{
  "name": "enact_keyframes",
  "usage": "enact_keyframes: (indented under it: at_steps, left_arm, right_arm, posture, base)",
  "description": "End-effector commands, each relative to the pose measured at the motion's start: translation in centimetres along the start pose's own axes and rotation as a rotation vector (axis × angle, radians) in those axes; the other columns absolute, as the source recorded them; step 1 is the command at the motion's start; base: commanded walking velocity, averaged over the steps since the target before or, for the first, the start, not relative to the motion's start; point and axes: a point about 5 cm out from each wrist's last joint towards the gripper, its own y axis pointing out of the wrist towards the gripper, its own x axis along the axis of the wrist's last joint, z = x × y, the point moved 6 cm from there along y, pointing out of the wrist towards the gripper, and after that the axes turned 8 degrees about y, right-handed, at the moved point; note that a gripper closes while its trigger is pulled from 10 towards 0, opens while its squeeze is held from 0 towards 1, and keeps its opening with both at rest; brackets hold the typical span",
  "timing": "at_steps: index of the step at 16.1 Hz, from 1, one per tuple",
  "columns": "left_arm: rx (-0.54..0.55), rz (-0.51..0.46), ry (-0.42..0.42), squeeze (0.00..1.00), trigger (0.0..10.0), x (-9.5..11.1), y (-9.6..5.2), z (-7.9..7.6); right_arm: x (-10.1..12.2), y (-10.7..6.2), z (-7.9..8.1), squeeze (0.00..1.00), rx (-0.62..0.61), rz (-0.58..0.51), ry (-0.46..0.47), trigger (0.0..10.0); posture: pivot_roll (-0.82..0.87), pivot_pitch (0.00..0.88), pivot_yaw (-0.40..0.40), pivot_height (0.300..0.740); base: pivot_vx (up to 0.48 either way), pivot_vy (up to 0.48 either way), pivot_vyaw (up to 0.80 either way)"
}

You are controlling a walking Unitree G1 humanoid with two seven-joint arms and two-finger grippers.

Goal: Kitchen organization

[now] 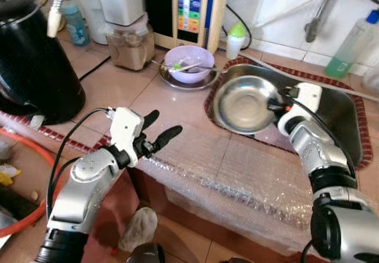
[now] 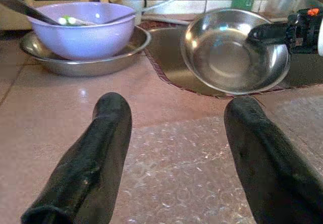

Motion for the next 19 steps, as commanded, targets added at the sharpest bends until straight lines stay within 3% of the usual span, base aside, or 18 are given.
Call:
enact_keyframes:
  at_steps: [1, 5, 6, 7, 9, 12, 15, 19]
  left_arm:
    - [-0.030, 0.002, 0.018, 1.00, 10.0, 0.4, 0.3, -0.5]
    - [-0.070, 0.005, 0.028, 1.00, 10.0, 0.7, 0.8, -1.3]
    - [-0.075, 0.003, 0.031, 1.00, 10.0, 0.8, 0.9, -1.3]
    - [-0.076, 0.001, 0.033, 1.00, 10.0, 0.9, 1.1, -1.2]
    - [-0.077, -0.007, 0.044, 1.00, 10.0, 1.1, 1.6, -1.2]
    - [-0.092, -0.018, 0.065, 1.00, 10.0, 1.6, 2.2, -1.3]
    - [-0.091, -0.023, 0.078, 1.00, 10.0, 1.8, 2.6, -1.0]
    - [-0.102, -0.029, 0.080, 1.00, 10.0, 1.8, 2.8, -1.4]
  right_arm:
    - [0.0, 0.1, -1.2, 0.00, -0.086, -0.005, -0.012, 0.0]
    - [-1.6, 0.0, -2.8, 0.00, -0.236, 0.024, -0.039, 0.4]
    - [-2.3, 0.2, -2.3, 0.00, -0.220, 0.043, -0.057, 7.5]
    - [-3.0, 0.3, -1.8, 0.00, -0.198, 0.063, -0.084, 10.0]
    - [-3.7, 0.3, -1.3, 1.00, -0.179, 0.077, -0.070, 10.0]
    - [-4.8, 0.3, -0.7, 1.00, -0.147, 0.100, -0.080, 10.0]
    - [-5.2, -0.1, -1.4, 1.00, -0.150, 0.102, -0.119, 10.0]
    - [-3.0, 0.0, -1.1, 1.00, -0.117, -0.005, -0.067, 10.0]
  posture:
    - [0.04, 0.051, 0.025, 0.740]
    - [0.05, 0.056, 0.027, 0.740]
    - [0.05, 0.058, 0.029, 0.740]
    - [0.05, 0.059, 0.029, 0.740]
    - [0.05, 0.055, 0.029, 0.740]
    - [0.05, 0.053, 0.031, 0.740]
    - [0.04, 0.052, 0.039, 0.740]
    - [0.03, 0.047, 0.046, 0.740]
  base:
    - [0.000, 0.000, 0.00]
    - [0.000, 0.000, 0.00]
    - [0.000, 0.000, 0.00]
    - [0.000, 0.000, 0.00]
    - [0.000, 0.000, 0.00]
    - [0.000, 0.000, 0.00]
    - [0.000, 0.000, 0.00]
    - [0.000, 0.000, 0.00]
